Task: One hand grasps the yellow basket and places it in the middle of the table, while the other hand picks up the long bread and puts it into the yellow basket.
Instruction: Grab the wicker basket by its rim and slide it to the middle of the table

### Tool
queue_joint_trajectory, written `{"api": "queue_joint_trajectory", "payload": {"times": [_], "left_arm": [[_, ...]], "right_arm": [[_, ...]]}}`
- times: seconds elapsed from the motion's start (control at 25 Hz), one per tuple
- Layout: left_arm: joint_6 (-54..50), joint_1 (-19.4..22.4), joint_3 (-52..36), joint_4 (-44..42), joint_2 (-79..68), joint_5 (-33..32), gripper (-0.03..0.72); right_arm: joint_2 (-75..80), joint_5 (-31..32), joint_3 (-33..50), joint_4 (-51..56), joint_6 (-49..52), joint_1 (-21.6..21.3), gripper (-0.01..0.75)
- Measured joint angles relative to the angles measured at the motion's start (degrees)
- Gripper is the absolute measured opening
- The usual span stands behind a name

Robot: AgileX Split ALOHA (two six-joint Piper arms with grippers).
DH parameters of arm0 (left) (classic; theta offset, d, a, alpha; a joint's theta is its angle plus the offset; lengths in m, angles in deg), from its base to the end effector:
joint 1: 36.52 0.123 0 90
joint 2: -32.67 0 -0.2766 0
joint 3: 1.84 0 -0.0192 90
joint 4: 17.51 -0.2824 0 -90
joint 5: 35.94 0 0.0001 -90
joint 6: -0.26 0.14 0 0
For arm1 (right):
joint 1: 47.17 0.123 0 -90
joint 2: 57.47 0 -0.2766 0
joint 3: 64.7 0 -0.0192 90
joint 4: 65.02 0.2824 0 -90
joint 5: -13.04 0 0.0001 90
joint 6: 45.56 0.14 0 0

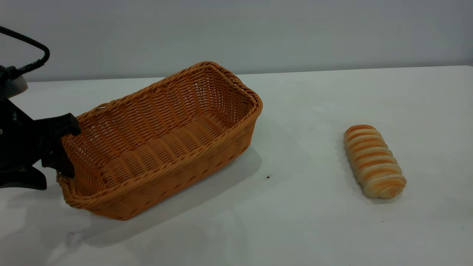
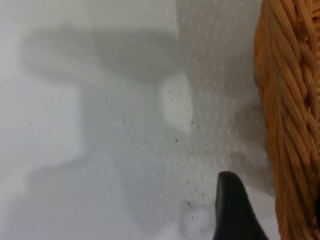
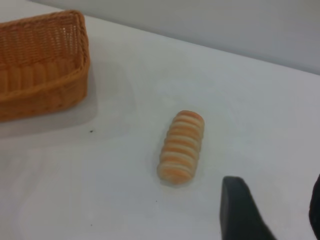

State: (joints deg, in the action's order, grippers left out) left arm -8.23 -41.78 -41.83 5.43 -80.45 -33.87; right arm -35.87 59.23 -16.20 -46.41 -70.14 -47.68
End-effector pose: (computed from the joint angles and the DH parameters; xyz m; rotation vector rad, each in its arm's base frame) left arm 0.3196 -0.0275 0.0115 -0.6051 2.5834 -0.1966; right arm 0.1258 0.0311 0.2819 -0.3372 1.9630 0.0980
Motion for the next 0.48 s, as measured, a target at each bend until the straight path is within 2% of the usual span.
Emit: {"api": "queue_joint_trajectory", "payload": {"times": [0.48], "left_arm": [[0.00,0.00,0.00,-2.79,1.03,1.47,0.445]], "right_arm": [[0.00,0.00,0.00,0.00,-0.16,0.00,0.381]]}}
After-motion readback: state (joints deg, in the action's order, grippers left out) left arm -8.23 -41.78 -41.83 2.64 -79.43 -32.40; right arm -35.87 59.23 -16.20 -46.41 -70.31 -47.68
